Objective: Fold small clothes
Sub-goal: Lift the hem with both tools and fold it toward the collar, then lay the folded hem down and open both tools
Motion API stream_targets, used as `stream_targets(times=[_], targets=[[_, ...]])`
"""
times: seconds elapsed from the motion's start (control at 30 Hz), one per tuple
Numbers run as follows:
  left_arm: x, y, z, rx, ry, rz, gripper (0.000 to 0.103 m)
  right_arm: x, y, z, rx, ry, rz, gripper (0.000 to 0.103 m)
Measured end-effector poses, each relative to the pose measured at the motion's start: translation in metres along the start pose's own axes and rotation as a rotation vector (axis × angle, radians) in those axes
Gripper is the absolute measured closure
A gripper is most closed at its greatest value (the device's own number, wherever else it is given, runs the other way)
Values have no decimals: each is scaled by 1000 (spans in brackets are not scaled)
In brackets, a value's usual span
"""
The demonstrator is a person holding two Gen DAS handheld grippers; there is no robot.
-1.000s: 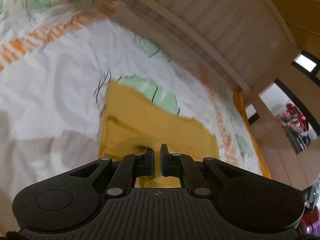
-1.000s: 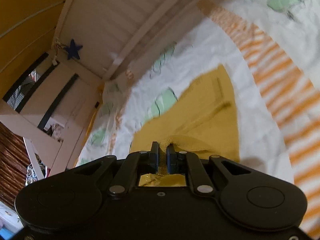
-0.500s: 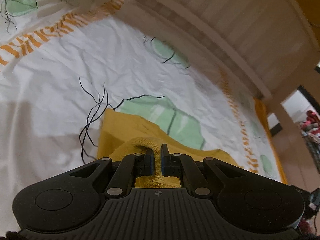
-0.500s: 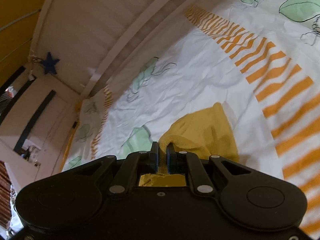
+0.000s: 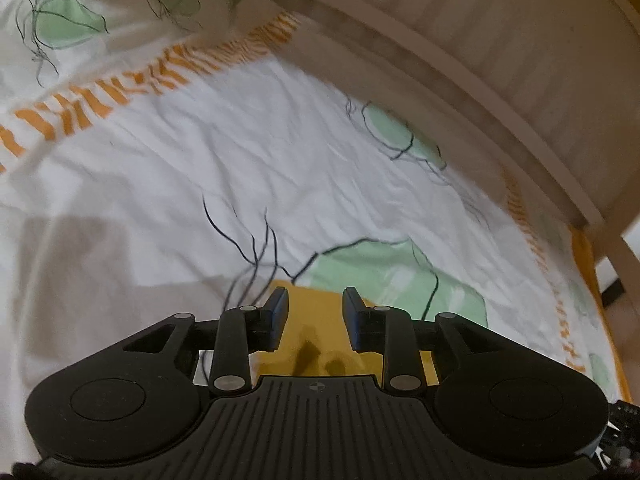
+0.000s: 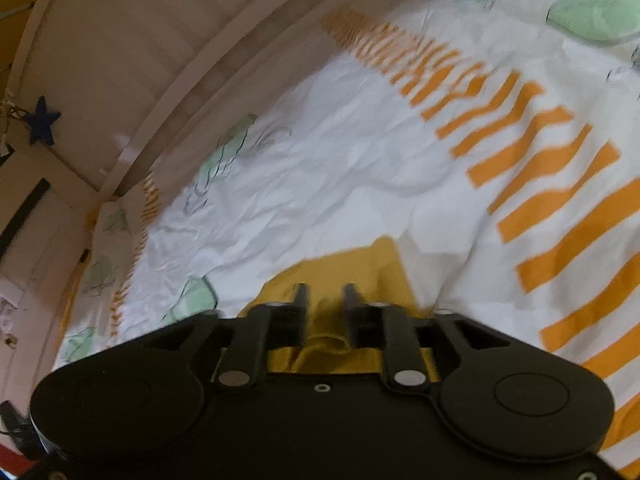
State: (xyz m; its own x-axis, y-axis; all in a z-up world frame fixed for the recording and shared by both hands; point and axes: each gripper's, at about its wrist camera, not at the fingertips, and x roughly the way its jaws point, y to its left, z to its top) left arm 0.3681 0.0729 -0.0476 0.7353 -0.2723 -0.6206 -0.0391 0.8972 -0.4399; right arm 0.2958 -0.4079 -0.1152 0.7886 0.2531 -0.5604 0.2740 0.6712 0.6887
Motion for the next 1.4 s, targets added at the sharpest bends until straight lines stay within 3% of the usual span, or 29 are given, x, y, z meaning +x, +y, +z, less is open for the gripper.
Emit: stream_targets(times=[0.07, 0.27, 0.43, 0.7, 0.97, 1.23, 1.4], targets=[[-11, -3, 1, 33, -1, 3, 72, -5, 0, 1, -17, -32, -7, 38], [-31, -28, -18, 266, 72, -15, 71, -24, 15, -4, -135, -57, -37, 38], [-42, -46, -53, 514, 128, -41, 71, -33, 40, -27, -353, -15, -66, 38], [-12, -50, -83, 635, 219, -53, 71, -17, 64, -71, -619, 107, -104, 39], [18, -42, -58, 589, 207, -23, 71, 18, 72, -70, -718, 147, -166, 39], [49, -23, -19, 376, 199, -1, 71, 51, 72, -38, -626, 155, -191, 39], [56, -19, 0, 334, 159, 69, 71, 60, 64, -23, -538, 149, -200, 38]])
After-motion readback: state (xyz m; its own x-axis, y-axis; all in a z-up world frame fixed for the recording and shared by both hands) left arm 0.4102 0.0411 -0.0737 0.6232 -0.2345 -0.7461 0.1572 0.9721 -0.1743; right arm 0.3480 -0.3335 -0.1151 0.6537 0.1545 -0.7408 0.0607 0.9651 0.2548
